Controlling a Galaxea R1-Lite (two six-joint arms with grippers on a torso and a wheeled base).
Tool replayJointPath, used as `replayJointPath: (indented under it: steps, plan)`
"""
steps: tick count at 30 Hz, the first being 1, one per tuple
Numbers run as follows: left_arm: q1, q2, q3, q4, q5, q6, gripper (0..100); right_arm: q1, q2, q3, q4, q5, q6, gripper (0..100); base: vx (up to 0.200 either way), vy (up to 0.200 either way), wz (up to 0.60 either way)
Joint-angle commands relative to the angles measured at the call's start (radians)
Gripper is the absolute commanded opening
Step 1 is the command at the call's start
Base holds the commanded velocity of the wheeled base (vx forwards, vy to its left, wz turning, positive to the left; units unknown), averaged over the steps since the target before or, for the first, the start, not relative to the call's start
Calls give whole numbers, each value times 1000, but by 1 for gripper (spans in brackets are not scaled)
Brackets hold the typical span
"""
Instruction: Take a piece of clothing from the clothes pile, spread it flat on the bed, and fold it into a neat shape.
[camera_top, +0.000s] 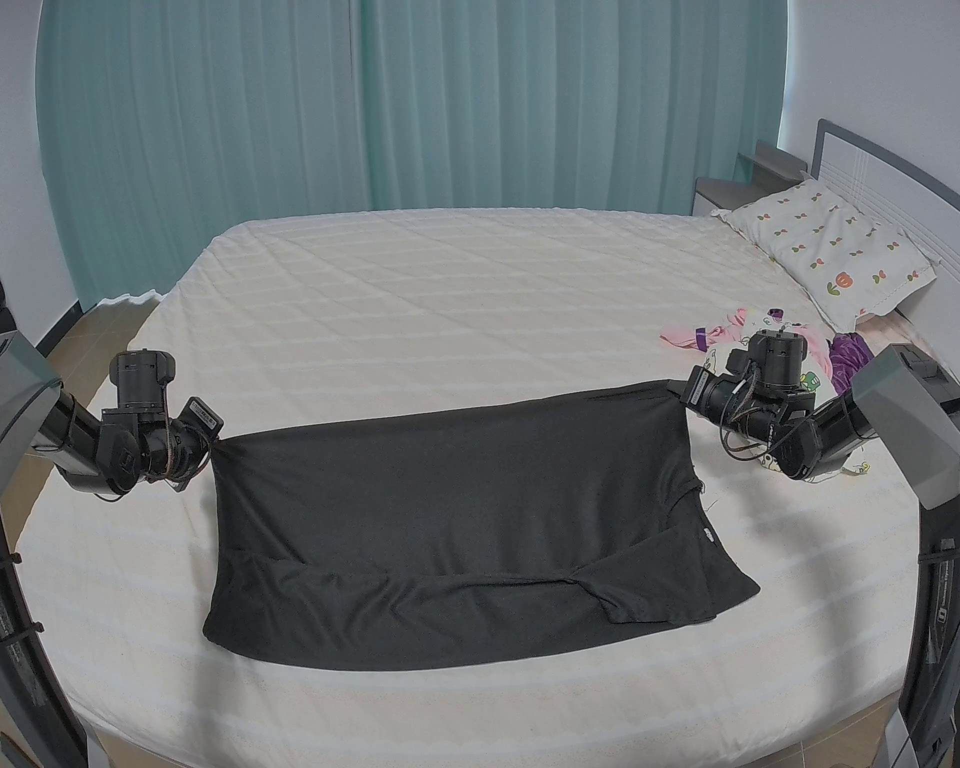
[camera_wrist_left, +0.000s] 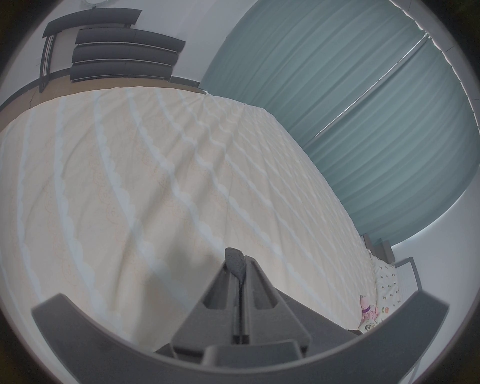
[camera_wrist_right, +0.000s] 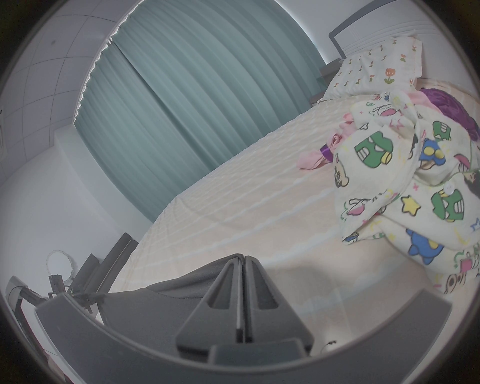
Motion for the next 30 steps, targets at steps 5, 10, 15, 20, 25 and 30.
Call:
replayJointPath:
  steps: [5,10,15,20,25,30]
  plan:
    - [-17,0,-1,-4,3,3,0,-14,-34,38,-19,2,-1,0,0,0,0]
    - [-23,0,-4,-8,3,27,0,-8,-28,47,-22,1,-1,0,0,0,0]
    - [-22,-4,-1,-8,4,35,0,-7,-35,58,-22,2,-2,0,0,0,0]
    - [-15,-18,15,-1,4,41,0,-14,-71,103,-22,13,-5,0,0,0,0]
    - [-17,-49,70,-8,3,93,0,-16,-135,204,-23,59,-14,0,0,0,0]
    - [-15,-78,114,-7,3,109,0,-17,-176,305,-69,78,-31,0,0,0,0]
